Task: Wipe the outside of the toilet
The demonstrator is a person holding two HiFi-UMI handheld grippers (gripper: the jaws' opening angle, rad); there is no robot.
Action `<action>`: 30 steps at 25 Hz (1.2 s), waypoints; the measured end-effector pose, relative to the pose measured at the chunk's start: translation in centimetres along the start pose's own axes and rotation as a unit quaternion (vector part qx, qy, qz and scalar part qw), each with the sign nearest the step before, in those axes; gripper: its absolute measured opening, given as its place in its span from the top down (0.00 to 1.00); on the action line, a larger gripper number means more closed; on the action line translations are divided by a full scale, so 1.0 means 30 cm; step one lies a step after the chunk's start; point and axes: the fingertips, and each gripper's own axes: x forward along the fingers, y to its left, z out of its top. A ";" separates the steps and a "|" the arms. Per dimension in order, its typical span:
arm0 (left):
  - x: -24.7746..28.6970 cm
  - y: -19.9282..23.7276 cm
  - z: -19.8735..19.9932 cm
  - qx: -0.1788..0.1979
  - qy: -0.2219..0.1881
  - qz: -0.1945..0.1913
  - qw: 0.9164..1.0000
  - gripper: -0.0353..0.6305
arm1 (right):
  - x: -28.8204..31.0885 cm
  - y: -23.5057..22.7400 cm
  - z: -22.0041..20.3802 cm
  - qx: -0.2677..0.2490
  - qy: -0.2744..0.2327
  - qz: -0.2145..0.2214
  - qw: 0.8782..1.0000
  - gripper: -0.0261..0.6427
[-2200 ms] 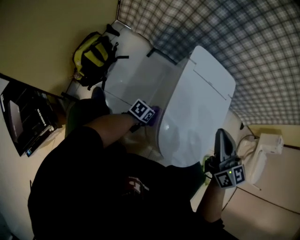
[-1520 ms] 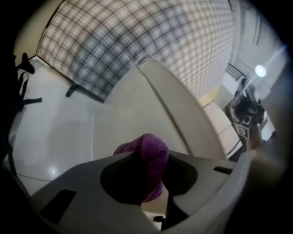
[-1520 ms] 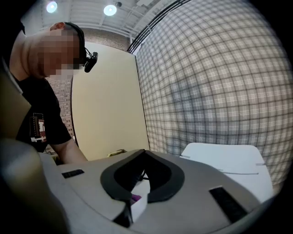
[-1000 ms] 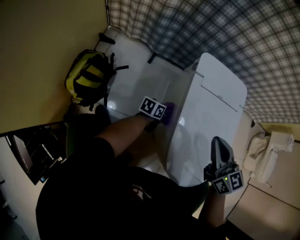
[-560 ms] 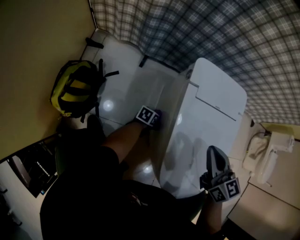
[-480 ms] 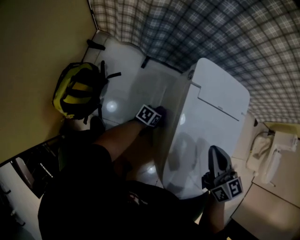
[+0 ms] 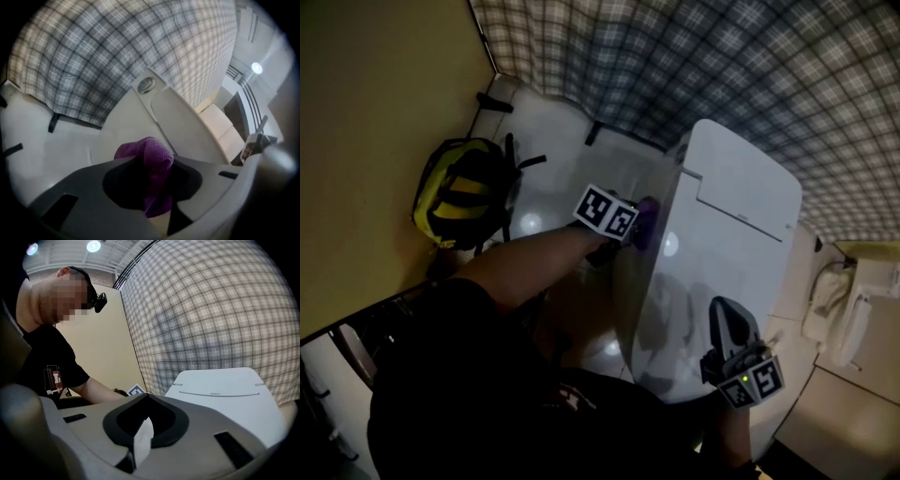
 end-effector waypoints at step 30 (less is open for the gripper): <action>0.018 0.152 0.307 -0.045 -0.076 -0.069 0.994 0.81 | 0.002 -0.106 0.005 -0.014 -0.019 -0.029 0.999 0.97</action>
